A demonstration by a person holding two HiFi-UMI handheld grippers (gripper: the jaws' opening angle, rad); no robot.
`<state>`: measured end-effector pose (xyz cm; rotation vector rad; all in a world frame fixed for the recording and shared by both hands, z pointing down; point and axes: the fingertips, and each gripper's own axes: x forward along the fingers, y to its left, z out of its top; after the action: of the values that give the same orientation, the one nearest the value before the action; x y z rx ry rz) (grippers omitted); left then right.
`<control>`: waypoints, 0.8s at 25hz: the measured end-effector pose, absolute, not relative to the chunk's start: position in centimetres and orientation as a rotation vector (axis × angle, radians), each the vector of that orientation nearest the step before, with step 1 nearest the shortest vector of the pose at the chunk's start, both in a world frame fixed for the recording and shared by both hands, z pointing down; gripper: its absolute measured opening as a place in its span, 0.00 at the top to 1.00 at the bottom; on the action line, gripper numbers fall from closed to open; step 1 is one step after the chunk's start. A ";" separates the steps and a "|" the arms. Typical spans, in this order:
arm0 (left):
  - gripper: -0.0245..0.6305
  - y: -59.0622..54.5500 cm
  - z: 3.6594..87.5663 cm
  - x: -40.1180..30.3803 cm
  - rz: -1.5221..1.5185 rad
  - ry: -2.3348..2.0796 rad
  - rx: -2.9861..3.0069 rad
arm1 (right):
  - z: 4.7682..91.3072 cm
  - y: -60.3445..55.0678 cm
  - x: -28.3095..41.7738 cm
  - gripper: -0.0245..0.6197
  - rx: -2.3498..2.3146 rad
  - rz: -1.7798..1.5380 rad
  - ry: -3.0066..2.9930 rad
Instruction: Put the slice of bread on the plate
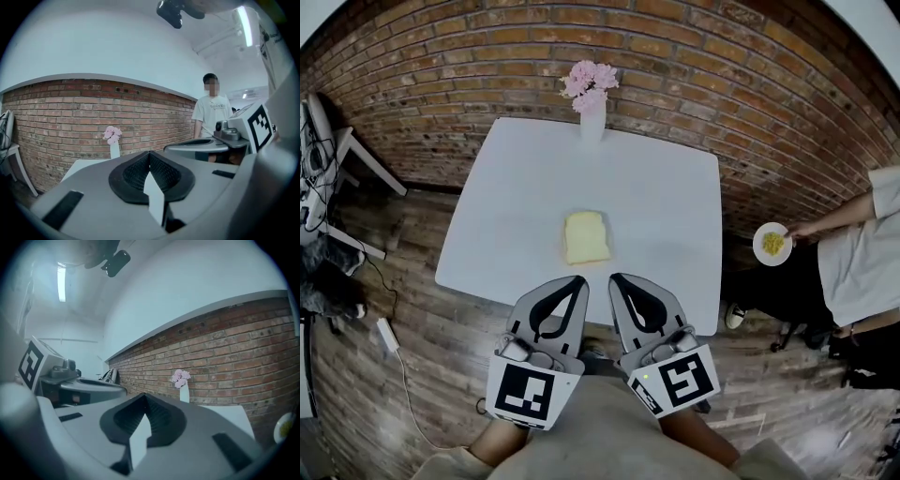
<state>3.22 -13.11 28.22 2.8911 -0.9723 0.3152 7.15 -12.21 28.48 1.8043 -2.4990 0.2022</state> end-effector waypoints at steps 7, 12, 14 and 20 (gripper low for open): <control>0.95 -12.2 27.4 3.1 0.294 -0.970 2.905 | 27.5 -11.1 6.4 0.95 1.789 0.168 -2.521; 0.95 -12.0 27.1 3.0 0.289 -0.967 2.913 | 27.1 -11.0 6.3 0.95 1.781 0.156 -2.523; 0.95 -11.8 27.2 3.1 0.294 -0.962 2.914 | 27.0 -10.9 6.3 0.95 1.774 0.150 -2.524; 0.95 -11.5 27.4 3.1 0.298 -0.954 2.915 | 27.0 -10.7 6.1 0.95 1.757 0.136 -2.521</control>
<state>3.11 -11.54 27.41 2.9154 -0.9539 0.2984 6.13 -10.73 27.05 1.7573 -2.5212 0.1364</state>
